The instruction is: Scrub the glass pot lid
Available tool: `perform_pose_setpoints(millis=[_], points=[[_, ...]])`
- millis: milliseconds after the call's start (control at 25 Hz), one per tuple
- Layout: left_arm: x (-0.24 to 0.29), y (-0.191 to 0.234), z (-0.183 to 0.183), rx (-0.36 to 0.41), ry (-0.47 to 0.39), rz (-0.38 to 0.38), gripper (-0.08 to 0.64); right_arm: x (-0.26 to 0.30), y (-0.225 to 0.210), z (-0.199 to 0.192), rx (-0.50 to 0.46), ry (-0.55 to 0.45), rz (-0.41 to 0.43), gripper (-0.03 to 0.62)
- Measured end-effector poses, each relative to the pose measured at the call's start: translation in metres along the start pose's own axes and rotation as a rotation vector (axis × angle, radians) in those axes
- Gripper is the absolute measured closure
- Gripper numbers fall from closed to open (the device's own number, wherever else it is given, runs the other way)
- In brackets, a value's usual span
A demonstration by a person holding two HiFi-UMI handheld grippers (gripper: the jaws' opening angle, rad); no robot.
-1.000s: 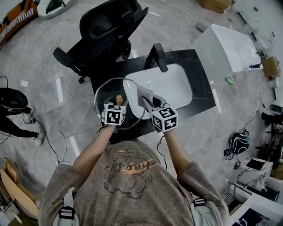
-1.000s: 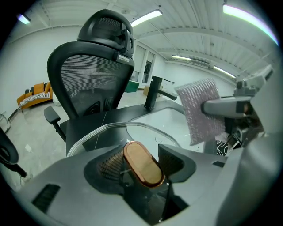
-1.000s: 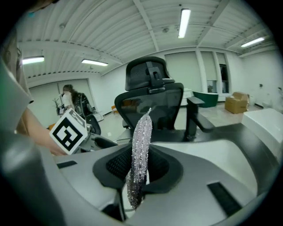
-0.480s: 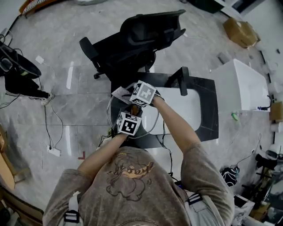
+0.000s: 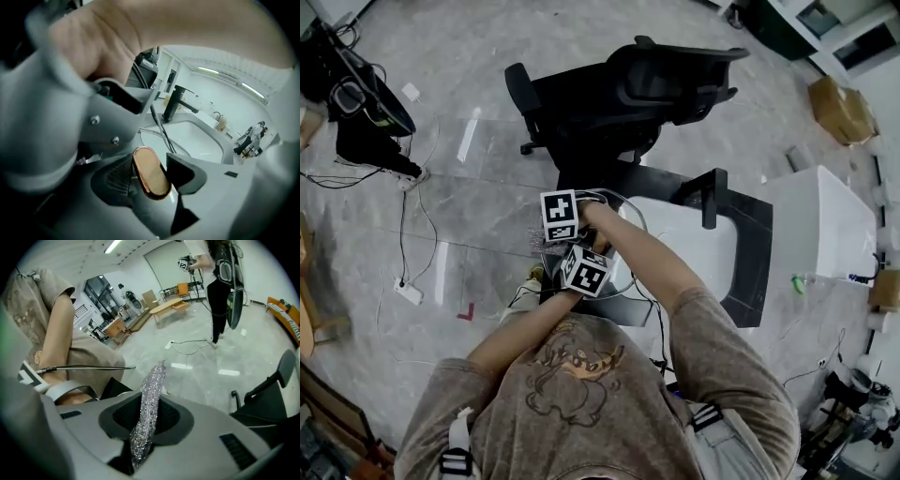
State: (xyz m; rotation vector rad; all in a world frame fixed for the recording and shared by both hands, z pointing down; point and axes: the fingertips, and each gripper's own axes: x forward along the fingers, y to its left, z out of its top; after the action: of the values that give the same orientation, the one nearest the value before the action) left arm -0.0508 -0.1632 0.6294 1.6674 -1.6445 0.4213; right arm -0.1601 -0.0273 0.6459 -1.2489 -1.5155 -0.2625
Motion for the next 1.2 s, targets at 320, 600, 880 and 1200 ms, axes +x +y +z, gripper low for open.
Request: perform_pose_setpoints(millis=[320, 600, 880, 1200], points=[[-0.001, 0.001, -0.002, -0.019, 0.009, -0.008, 0.322, 0.012, -0.006, 0.0, 0.015, -0.027, 0.025, 0.503], [0.001, 0.001, -0.001, -0.008, 0.015, -0.016, 0.321, -0.012, -0.048, -0.01, 0.164, -0.21, -0.128, 0.499], [0.001, 0.001, -0.003, -0.001, 0.026, -0.024, 0.321, -0.054, -0.094, -0.051, 0.343, -0.331, -0.359, 0.499], [0.0, 0.002, -0.003, 0.004, 0.033, -0.028, 0.319, -0.091, -0.111, -0.106, 0.571, -0.443, -0.539, 0.499]])
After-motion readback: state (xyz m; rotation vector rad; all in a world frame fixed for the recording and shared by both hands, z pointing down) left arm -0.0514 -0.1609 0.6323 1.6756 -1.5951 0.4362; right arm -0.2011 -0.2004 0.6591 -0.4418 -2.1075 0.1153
